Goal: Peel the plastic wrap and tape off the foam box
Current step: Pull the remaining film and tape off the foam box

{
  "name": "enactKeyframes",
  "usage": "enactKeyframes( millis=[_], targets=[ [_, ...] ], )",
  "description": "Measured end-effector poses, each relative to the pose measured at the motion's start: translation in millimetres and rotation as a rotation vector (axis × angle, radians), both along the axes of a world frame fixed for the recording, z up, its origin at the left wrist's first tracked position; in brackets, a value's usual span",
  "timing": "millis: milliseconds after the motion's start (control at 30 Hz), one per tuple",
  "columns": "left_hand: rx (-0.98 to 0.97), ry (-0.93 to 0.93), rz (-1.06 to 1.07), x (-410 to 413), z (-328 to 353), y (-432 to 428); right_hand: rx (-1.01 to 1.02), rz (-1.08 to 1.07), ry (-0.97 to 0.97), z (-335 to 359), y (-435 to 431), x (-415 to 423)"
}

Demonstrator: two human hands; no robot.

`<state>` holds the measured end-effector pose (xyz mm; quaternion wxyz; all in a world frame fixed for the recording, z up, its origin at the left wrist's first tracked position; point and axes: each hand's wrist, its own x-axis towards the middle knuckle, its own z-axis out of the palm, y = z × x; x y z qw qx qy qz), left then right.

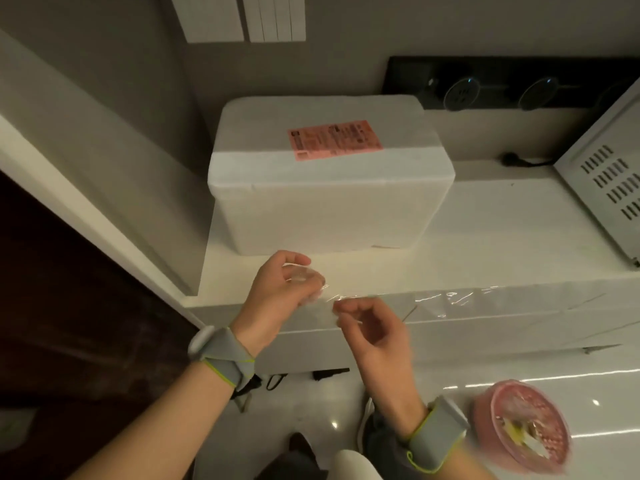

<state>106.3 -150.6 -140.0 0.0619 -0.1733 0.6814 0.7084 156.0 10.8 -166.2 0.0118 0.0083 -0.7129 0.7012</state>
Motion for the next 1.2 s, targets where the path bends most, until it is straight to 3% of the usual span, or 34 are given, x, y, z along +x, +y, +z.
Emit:
enactKeyframes(
  millis=[167,367,767,1033,1200],
  targets=[
    [-0.208,0.023,-0.094,0,-22,-8,0.014,-0.169,-0.186,-27,-12,4],
    [-0.302,0.063,-0.137,-12,-23,-15,0.111,-0.196,-0.211,-37,-16,4],
    [-0.425,-0.01,-0.418,-32,-11,-38,0.058,-0.243,-0.245,-39,-12,-9],
    [-0.585,0.301,-0.177,-32,-26,-24,-0.085,-0.222,-0.322,-43,-22,-7],
    [-0.755,0.486,-0.175,-28,-38,-18,-0.098,-0.186,-0.362,-43,-28,-5]
  ],
)
